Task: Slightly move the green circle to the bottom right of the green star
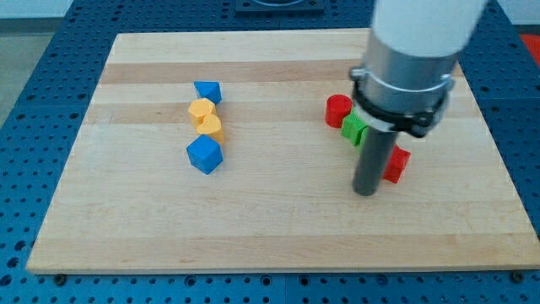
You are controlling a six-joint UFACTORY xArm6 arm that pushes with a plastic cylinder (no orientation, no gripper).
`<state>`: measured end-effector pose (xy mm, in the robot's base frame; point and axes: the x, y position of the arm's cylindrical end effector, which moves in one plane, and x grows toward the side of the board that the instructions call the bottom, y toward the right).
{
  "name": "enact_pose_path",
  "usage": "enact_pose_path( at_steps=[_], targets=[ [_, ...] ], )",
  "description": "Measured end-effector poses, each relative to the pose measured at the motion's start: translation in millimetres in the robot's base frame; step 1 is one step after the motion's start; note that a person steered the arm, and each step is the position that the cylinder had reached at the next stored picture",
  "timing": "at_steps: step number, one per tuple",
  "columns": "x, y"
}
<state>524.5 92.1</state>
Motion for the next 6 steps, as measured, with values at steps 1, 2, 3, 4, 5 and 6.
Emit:
enact_pose_path(
  at_steps=[1, 2, 3, 4, 5, 6],
  targets=[
    [-10, -25],
    [-43, -14],
    [-49, 22],
    [-49, 67],
    [-49, 100],
    [-49, 80]
  ],
)
